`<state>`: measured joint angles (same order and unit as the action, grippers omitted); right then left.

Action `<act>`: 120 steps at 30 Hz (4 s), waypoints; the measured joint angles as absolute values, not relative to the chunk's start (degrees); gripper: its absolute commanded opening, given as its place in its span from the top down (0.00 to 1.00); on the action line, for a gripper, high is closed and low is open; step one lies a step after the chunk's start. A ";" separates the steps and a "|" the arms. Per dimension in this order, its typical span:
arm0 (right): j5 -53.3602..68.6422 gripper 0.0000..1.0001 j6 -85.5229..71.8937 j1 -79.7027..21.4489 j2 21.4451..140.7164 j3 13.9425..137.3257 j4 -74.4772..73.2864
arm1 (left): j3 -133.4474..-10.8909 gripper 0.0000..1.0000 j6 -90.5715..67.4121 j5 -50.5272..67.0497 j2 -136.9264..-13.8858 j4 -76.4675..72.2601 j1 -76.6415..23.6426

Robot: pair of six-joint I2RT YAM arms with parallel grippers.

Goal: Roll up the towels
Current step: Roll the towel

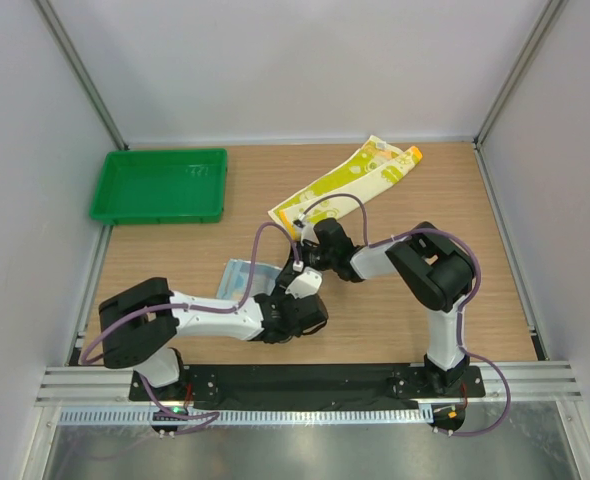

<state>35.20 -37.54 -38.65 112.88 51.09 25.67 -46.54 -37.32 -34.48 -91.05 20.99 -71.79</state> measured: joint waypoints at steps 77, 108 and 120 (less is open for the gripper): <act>19.44 0.37 -45.41 -36.23 75.75 35.55 -2.44 | -17.32 1.00 -82.35 -15.77 -68.62 -8.93 -62.00; 25.74 0.36 -52.97 -43.70 103.48 33.28 42.63 | -9.45 1.00 -94.15 -1.61 -64.18 -14.94 -48.73; 25.54 0.79 -55.68 -44.42 107.39 33.26 47.42 | -8.95 0.96 -93.93 -0.30 -63.90 -15.44 -47.72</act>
<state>25.54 -55.68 -44.42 107.39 33.26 47.42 -8.95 -93.93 -0.30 -63.90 -15.44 -47.72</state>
